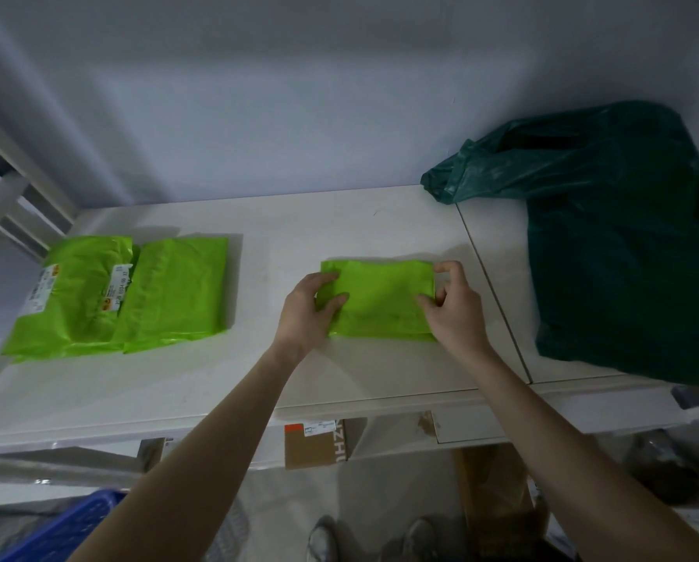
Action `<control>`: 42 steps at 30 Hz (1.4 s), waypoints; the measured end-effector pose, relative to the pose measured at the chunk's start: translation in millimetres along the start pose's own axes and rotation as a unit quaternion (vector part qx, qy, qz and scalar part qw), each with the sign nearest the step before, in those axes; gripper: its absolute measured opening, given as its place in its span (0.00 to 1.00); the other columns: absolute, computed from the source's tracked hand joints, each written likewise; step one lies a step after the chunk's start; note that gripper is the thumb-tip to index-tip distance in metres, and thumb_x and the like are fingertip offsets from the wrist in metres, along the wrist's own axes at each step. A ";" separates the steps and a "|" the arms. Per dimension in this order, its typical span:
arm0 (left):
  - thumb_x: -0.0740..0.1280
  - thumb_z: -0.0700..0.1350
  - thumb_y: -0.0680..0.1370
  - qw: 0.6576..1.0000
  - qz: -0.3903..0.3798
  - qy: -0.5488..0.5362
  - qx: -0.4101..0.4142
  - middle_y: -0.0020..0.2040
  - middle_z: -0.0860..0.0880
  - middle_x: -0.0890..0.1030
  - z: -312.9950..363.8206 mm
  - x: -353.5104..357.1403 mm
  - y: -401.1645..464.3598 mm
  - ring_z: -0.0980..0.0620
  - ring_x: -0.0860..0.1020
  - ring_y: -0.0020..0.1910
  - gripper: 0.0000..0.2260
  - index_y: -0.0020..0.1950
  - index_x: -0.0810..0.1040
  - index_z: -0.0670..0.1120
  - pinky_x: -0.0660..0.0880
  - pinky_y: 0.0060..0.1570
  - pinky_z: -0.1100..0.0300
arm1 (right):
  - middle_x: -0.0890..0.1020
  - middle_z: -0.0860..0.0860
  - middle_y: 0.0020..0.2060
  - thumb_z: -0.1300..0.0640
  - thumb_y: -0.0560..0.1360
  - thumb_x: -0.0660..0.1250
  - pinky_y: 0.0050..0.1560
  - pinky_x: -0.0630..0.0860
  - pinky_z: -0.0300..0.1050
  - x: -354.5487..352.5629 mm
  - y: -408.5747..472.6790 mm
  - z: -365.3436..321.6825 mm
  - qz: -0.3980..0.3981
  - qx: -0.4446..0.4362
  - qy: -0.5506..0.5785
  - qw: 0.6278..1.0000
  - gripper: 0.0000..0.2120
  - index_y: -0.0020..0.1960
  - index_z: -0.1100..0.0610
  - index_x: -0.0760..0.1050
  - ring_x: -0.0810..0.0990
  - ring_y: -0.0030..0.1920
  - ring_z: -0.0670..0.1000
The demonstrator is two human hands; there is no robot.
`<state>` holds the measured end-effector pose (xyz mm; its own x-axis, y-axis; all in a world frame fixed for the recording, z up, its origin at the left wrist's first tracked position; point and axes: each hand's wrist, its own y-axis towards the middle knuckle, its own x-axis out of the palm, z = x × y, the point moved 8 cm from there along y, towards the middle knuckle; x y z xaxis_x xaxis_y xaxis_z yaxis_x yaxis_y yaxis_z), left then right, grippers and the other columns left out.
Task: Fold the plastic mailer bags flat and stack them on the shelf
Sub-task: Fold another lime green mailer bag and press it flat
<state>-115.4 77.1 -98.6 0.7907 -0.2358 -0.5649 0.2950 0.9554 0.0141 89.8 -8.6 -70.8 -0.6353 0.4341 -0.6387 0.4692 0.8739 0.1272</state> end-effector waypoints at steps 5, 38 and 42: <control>0.68 0.44 0.76 0.998 0.004 0.057 0.037 0.63 0.45 0.75 3.2 1.8 -0.6 0.47 0.74 0.60 0.19 0.66 0.74 0.42 0.63 0.55 0.70 | 0.66 0.48 0.27 0.67 0.73 0.67 0.26 0.60 0.38 3.8 -4.5 -1.5 0.004 -0.016 -0.022 1.000 0.17 0.59 0.62 0.68 0.66 0.27 0.44; 0.48 0.56 0.82 0.934 -0.145 0.308 0.109 0.78 0.52 0.45 23.1 62.6 10.0 0.53 0.43 0.77 0.26 0.78 0.44 0.49 0.42 0.75 0.52 | 0.76 0.55 0.57 0.63 0.70 0.68 0.58 0.75 0.52 34.6 39.2 18.6 -0.045 0.189 0.201 0.960 0.33 0.71 0.48 0.61 0.77 0.53 0.55; 0.48 0.56 0.82 0.932 -0.141 0.314 0.117 0.78 0.52 0.44 24.1 62.1 10.4 0.53 0.43 0.77 0.26 0.78 0.44 0.50 0.42 0.75 0.52 | 0.80 0.55 0.49 0.65 0.70 0.64 0.53 0.77 0.53 37.9 35.5 22.1 -0.041 0.175 0.168 0.969 0.41 0.75 0.42 0.50 0.79 0.49 0.55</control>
<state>-50.3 68.2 -113.6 0.2160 -0.2512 -0.9435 0.6112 0.7884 -0.0700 96.0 34.1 -107.2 -0.8160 0.4638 -0.3451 0.5502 0.8062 -0.2175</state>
